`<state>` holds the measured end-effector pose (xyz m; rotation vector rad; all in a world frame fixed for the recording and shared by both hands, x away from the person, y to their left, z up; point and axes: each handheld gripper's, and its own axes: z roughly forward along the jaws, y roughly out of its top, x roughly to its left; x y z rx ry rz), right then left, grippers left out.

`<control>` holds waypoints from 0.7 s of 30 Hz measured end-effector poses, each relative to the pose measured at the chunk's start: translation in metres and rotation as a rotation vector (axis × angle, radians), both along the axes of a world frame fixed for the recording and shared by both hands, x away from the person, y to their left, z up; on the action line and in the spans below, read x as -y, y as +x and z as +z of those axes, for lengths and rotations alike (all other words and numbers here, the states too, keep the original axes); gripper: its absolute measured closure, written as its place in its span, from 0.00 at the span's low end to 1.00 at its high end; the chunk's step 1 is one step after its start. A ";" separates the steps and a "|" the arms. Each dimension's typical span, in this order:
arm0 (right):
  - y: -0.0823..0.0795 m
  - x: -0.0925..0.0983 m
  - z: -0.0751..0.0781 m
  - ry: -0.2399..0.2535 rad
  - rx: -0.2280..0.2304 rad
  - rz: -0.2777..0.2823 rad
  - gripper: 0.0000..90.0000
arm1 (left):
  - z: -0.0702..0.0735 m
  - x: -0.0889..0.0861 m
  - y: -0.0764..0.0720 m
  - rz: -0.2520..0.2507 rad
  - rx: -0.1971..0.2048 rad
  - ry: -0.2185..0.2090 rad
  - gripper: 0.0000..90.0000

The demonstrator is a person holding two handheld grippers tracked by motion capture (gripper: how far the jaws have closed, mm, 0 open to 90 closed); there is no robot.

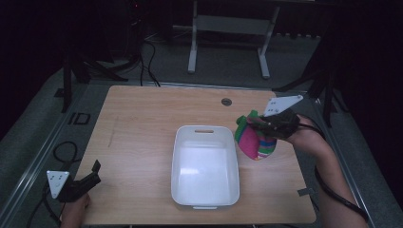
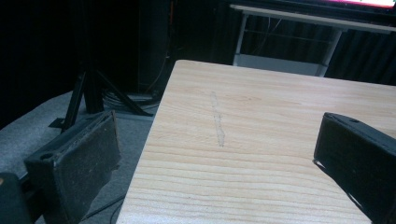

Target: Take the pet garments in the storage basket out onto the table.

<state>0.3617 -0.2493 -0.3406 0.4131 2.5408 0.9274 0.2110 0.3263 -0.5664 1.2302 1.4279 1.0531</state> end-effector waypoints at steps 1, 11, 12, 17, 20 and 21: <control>0.000 0.000 0.000 0.000 0.000 0.000 0.85 | 0.000 0.000 0.000 0.001 0.000 0.001 0.01; 0.001 0.040 -0.008 0.030 -0.007 -0.099 0.85 | 0.000 0.001 0.000 0.001 -0.003 0.006 0.01; 0.002 0.042 -0.010 0.035 -0.009 -0.105 0.85 | 0.000 0.001 0.000 0.001 -0.002 0.006 0.01; 0.005 0.044 -0.021 0.032 -0.019 -0.118 0.85 | 0.000 0.001 0.000 -0.001 -0.003 0.005 0.01; 0.010 0.044 -0.038 0.035 -0.041 -0.131 0.85 | 0.000 0.000 0.000 -0.001 -0.004 0.004 0.01; 0.012 0.043 -0.044 0.033 -0.047 -0.136 0.85 | 0.000 0.000 0.000 -0.001 -0.003 0.004 0.01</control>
